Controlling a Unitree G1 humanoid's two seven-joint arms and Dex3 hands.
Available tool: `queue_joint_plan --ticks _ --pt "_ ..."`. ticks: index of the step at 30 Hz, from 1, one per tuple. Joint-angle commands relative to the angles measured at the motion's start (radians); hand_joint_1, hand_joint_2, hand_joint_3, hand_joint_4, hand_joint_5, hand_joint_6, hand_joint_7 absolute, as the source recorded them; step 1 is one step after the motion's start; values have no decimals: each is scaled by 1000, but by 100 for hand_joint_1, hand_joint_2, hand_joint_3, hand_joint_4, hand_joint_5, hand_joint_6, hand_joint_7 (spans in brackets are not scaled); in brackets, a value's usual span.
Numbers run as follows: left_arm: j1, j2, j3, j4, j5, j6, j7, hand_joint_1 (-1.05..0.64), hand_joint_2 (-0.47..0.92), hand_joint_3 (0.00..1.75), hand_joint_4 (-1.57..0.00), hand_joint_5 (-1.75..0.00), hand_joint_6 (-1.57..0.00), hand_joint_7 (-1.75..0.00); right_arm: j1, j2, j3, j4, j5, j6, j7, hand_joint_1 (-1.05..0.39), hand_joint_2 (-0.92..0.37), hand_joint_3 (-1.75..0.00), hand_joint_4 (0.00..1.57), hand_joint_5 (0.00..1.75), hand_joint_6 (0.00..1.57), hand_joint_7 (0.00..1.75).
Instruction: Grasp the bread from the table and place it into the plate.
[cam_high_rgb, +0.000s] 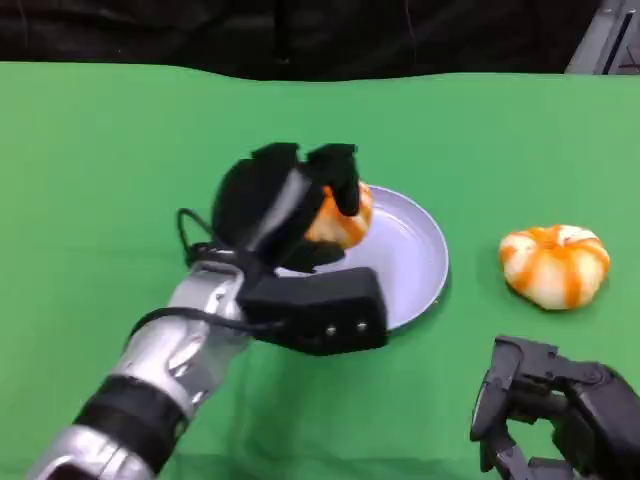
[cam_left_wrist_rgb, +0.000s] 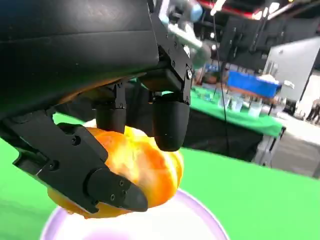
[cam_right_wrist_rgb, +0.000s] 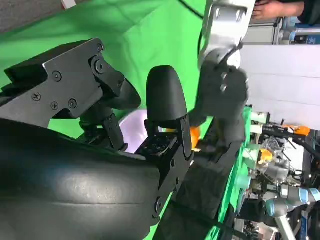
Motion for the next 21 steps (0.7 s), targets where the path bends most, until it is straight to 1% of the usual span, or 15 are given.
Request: queue_joint_plan --ticks 1,5,7,8,9,10,11,12,13,14,15,16,17,20,21 --pt "-75 -34 -19 131 2 -3 30 -6 92 18 -79 -175 -64 -164 18 0 8 -27 12 4 -5 -2 -63 -107 78 175 71 155" --pt "-95 -55 -17 205 -25 -40 19 -8 92 16 -79 -175 -69 -155 28 -3 15 -43 3 10 -8 -4 -62 -108 78 175 71 155" --pt "-98 -53 -14 238 -45 -79 -5 -5 92 25 -76 -171 -71 -150 31 0 17 -46 2 8 -12 -4 -62 -108 77 175 70 155" --pt "-100 -51 -15 253 -53 -97 -11 -6 91 28 -76 -161 -76 -134 32 1 18 -47 1 7 -14 -3 -62 -107 76 175 70 155" --pt "-99 -49 -17 265 -57 -111 -12 -6 91 30 -76 -156 -80 -125 31 2 19 -44 1 0 -15 -2 -62 -107 76 175 70 155" --pt "-97 -46 -21 267 -57 -105 -27 -16 92 31 -74 -109 -82 -86 30 1 20 -43 -3 -6 -17 -2 -62 -107 76 175 70 155" --pt "-96 -45 -23 268 -57 -99 -39 -26 92 33 -75 -67 -83 -52 29 0 21 -42 -5 -9 -18 -2 -61 -107 76 175 70 155" --pt "-94 -41 -28 261 -51 -84 -57 -32 92 34 -77 -42 -85 -31 28 -1 21 -39 -7 -14 -19 -2 -61 -107 77 175 70 155" --pt "-93 -33 -40 249 -34 -60 -79 -45 92 39 -67 -20 -75 -14 27 -1 21 -38 -9 -15 -20 -2 -61 -107 77 175 70 155" --pt "-92 -27 -49 238 -23 -44 -94 -55 92 43 -55 -10 -65 -7 26 -1 20 -38 -10 -15 -20 -2 -61 -107 77 175 70 155" --pt "-87 -21 -57 227 -14 -25 -111 -60 92 46 -49 -5 -60 -4 26 -1 19 -36 -3 -12 -17 -1 -61 -107 77 175 70 155" --pt "-83 -18 -62 217 -11 -11 -123 -73 92 53 -27 -2 -45 -2 26 -1 18 -36 3 -8 -15 -1 -62 -107 77 175 70 155" --pt "-79 -16 -65 209 -11 -2 -132 -79 92 57 -18 -1 -39 -1 25 -2 18 -36 7 -6 -13 -1 -62 -107 77 175 70 155" --pt "-70 -9 -76 185 -9 18 -153 -83 92 60 -9 0 -34 0 24 -2 17 -34 13 -6 -10 -1 -63 -107 77 175 70 154" --pt "-66 -5 -82 173 -5 24 -165 -89 92 65 -5 0 -24 0 24 -2 17 -33 15 -6 -9 -1 -63 -106 77 175 70 154"
